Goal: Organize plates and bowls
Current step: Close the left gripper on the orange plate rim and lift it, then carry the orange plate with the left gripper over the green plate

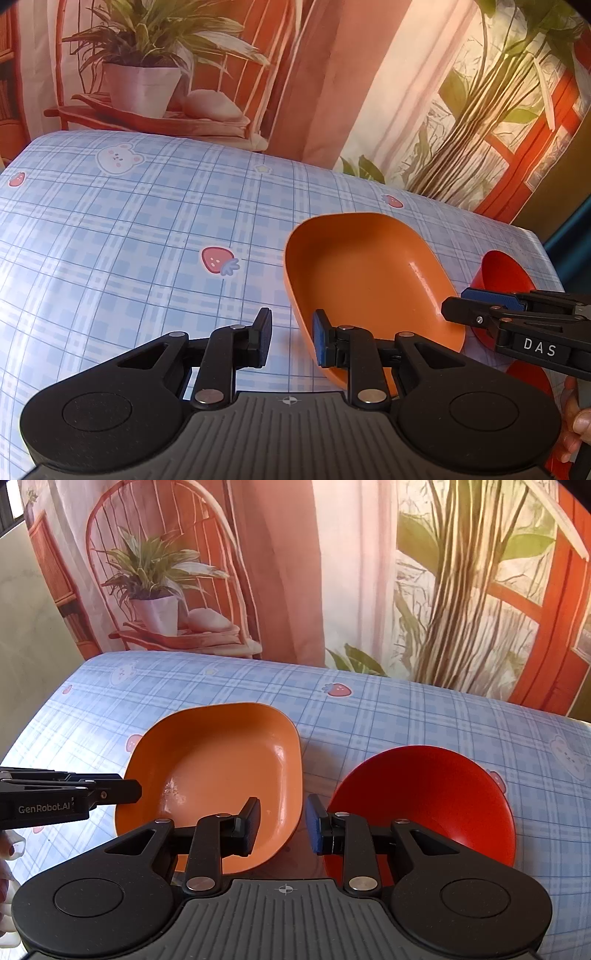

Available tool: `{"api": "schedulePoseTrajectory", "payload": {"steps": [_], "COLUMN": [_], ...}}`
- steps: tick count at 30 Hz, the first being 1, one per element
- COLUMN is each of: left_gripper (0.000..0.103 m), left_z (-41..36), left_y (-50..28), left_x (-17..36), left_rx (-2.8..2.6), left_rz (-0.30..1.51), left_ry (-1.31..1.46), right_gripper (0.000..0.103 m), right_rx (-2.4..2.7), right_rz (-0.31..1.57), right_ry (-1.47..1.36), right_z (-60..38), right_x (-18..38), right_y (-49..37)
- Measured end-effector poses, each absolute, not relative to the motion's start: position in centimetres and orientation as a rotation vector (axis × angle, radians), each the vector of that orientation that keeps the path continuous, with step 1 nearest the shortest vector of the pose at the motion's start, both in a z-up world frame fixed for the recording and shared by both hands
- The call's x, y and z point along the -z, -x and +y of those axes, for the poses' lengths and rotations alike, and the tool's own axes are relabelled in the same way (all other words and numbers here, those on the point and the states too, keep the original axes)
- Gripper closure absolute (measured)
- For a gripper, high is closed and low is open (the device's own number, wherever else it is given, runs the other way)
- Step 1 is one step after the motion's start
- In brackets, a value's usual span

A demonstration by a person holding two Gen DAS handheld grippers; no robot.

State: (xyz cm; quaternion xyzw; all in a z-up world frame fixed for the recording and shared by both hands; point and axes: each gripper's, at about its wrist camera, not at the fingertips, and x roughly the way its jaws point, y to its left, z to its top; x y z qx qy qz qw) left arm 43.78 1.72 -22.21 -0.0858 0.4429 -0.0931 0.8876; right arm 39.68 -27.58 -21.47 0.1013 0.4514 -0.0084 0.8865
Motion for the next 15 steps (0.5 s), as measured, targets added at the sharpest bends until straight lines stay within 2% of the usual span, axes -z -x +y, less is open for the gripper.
{"api": "schedulePoseTrajectory", "payload": {"steps": [8,9,10,15], "left_gripper": [0.078,0.078,0.079,0.087], "left_z": [2.8,2.9,2.9,2.8], "left_y": [-43.4,-43.4,-43.5,-43.4], "left_x": [23.1,23.2,23.2,23.2], "left_rx": [0.179,0.184,0.188,0.209], "left_rz": [0.928,0.929,0.929,0.931], "left_ry": [0.204,0.209,0.214,0.231], "right_gripper": [0.078,0.081,0.089,0.091], "right_rx": [-0.005,-0.011,-0.017,-0.032], "right_rz": [0.929,0.928,0.925,0.918], "right_ry": [-0.221,-0.218,-0.215,-0.211], "right_z": [-27.6,-27.5,-27.3,-26.6], "right_x": [21.5,21.5,21.5,21.6], "right_y": [-39.5,-39.6,-39.6,-39.8]}}
